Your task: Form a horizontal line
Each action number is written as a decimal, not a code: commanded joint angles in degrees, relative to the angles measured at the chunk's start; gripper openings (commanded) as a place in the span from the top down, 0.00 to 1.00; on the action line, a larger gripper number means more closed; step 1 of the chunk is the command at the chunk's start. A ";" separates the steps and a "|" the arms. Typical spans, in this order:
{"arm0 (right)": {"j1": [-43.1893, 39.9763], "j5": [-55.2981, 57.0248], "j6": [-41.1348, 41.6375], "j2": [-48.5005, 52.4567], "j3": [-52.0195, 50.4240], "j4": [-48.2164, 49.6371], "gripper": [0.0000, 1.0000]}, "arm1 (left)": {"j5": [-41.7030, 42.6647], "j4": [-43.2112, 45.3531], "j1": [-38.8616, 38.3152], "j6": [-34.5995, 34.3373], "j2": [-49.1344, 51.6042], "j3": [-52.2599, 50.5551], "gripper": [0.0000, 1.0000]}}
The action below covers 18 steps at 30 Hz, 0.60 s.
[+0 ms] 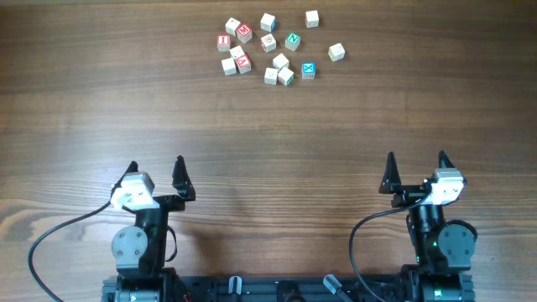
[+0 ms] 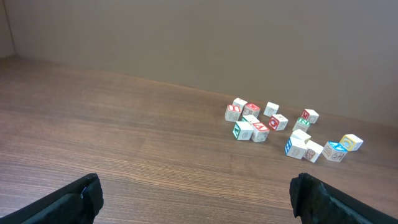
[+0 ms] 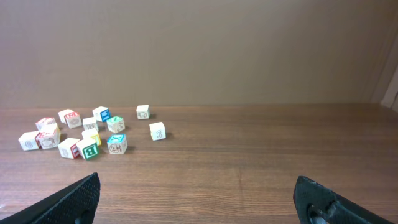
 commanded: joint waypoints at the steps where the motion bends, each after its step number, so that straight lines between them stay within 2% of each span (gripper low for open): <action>1: -0.09 -0.94 -0.76 -0.83 -0.07 0.07 0.00 | 0.92 0.00 0.42 1.11 -0.42 -0.39 0.00; 18: -0.09 -0.94 -0.79 -0.83 -0.07 0.04 0.00 | 0.90 0.00 0.42 1.11 -0.42 -0.39 0.01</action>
